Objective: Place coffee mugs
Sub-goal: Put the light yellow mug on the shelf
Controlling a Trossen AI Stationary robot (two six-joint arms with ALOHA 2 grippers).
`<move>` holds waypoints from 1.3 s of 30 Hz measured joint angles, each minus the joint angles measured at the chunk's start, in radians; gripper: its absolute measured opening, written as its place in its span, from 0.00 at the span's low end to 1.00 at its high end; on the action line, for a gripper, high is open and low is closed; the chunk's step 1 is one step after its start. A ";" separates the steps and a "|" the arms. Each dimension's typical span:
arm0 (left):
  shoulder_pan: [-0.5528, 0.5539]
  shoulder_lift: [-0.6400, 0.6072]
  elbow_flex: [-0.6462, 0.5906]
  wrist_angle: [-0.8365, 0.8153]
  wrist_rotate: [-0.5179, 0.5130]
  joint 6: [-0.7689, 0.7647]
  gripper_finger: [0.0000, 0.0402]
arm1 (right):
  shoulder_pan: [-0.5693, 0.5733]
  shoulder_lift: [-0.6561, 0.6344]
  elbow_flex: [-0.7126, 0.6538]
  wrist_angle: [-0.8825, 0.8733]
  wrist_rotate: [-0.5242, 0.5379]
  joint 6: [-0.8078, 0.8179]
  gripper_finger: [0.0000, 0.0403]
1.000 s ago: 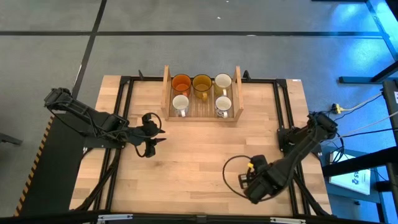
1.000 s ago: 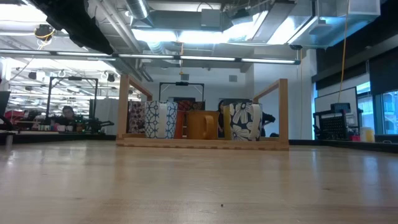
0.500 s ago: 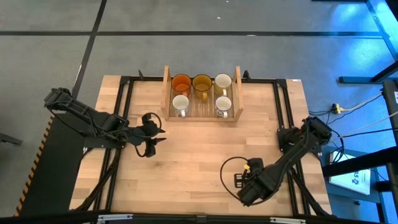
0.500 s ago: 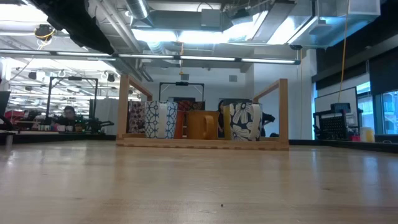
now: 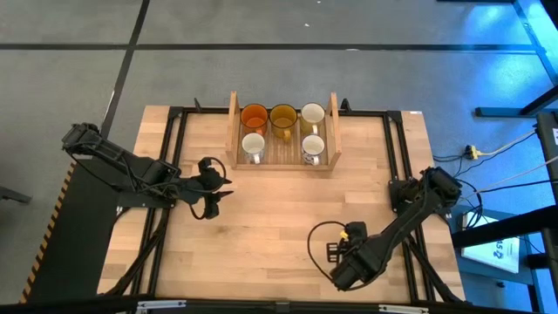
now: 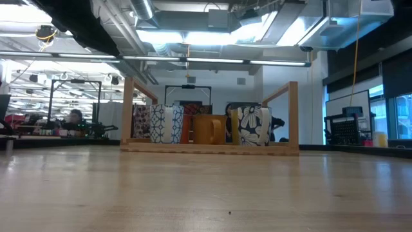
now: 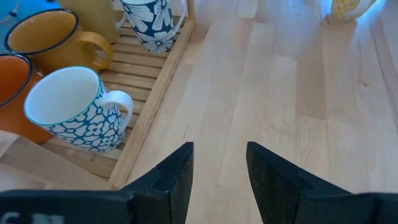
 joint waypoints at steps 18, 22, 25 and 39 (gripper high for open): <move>0.000 0.000 0.000 0.000 0.000 0.000 0.36 | 0.008 -0.001 0.004 -0.009 0.046 -0.139 0.01; 0.000 0.000 0.000 0.000 0.000 0.000 0.36 | 0.007 0.000 0.032 0.000 0.107 -0.242 0.01; 0.000 0.000 0.000 0.000 0.000 0.001 0.36 | 0.005 0.001 0.065 0.003 0.194 -0.331 0.00; 0.000 0.000 0.001 0.000 -0.002 0.001 0.36 | -0.052 0.001 0.097 0.121 0.342 -0.950 0.00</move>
